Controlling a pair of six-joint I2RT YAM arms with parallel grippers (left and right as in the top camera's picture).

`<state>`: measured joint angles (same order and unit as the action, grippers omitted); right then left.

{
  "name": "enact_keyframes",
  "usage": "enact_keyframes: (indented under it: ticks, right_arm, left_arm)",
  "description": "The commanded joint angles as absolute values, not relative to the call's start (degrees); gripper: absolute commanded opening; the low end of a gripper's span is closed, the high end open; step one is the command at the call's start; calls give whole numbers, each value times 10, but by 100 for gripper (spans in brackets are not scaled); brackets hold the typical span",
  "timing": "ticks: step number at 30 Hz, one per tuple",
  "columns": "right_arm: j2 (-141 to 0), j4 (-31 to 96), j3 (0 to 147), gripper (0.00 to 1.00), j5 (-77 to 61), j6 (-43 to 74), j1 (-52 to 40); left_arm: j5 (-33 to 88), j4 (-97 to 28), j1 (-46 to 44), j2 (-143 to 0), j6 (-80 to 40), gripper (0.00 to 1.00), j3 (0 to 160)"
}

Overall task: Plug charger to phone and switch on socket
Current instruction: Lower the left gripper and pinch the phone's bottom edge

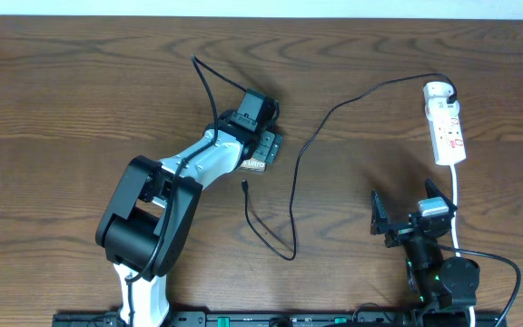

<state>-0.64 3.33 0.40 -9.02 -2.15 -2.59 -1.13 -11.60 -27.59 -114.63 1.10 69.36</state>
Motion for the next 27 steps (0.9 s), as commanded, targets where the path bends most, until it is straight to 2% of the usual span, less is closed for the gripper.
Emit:
enact_keyframes:
  ticks: [1, 16, 24, 27]
  right_arm:
    - [-3, 35, 3, 99, -90, -22, -23]
    - [-3, 35, 3, 99, -90, -22, -23]
    - [-3, 35, 3, 99, -90, -22, -23]
    - [-3, 35, 3, 99, -90, -22, -23]
  left_arm:
    - [-26, -128, -276, -1160, 4, 87, 702]
    - [-27, -189, -276, -1191, -3, 86, 702]
    - [-27, -199, -276, -1191, -3, 75, 702]
    - [-27, -203, -276, -1191, -3, 74, 702]
